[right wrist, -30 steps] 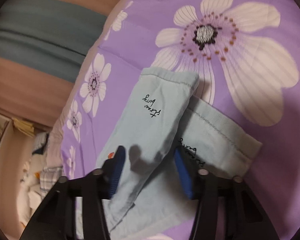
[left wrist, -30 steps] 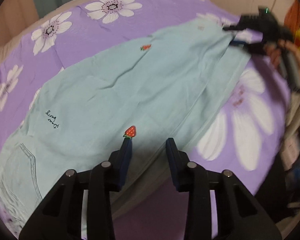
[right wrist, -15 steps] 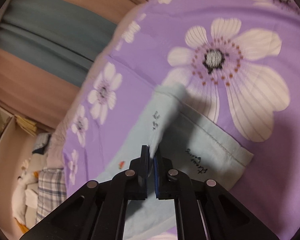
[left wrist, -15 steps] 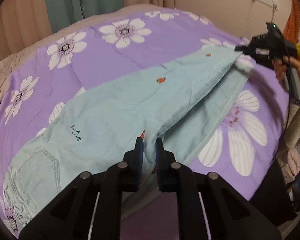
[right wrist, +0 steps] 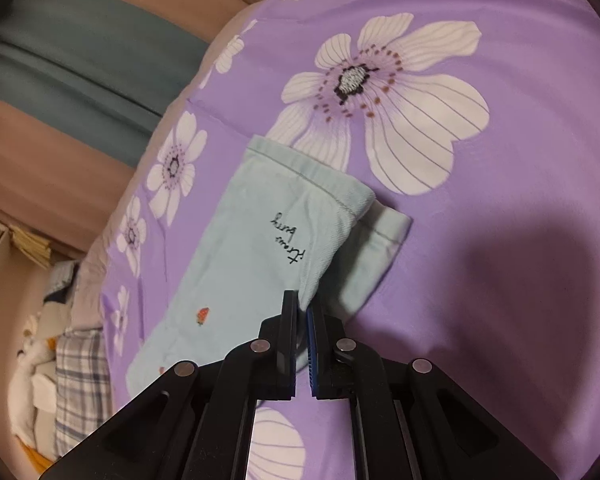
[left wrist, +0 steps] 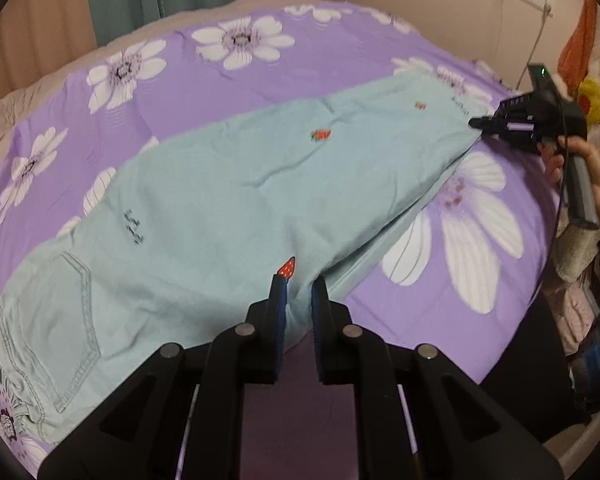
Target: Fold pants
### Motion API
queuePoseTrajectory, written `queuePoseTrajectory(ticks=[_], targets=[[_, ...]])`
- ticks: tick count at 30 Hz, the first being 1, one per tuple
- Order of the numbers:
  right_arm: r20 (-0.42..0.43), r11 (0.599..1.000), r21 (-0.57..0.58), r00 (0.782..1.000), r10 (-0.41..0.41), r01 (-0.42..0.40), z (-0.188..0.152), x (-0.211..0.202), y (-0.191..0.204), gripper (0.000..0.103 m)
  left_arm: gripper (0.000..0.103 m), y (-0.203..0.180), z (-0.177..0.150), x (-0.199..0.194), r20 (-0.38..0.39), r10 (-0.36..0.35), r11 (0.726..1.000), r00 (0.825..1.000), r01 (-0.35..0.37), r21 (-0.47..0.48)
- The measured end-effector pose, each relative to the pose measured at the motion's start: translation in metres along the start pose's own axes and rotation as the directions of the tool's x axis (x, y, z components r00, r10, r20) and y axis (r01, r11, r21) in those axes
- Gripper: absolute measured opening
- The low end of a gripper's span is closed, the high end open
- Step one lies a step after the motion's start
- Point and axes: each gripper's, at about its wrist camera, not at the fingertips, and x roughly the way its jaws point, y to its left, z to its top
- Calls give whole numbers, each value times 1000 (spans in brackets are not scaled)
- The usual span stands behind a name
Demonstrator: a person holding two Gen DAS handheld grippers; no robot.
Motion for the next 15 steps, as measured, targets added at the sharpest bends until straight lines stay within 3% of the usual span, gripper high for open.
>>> queuePoseTrajectory(ticks=[6,8,12,13,15], targets=[[-1,996,-42,997,-78,78,8,0,4,7,21,2,-4,-4,-24,1,1000,1000,-1,-1],[34,987,-85,990,-136,138,7,-9,9,17,26,6,-9,-16,-19,-20,1000,1000,20,-14],[162,936,-202,952,-258,288,-2,-35,32,23,34,24,-19,-47,34,-67,992,997,70,-101],[183,927,-235,950,-254,293,-6,-39,39,23,35,29,-20,-52,49,-62,989,997,68,-131],[176,905,-357,968,-177,230,-19,-41,65,23,35,50,-24,-62,85,-23,975,996,41,-218]])
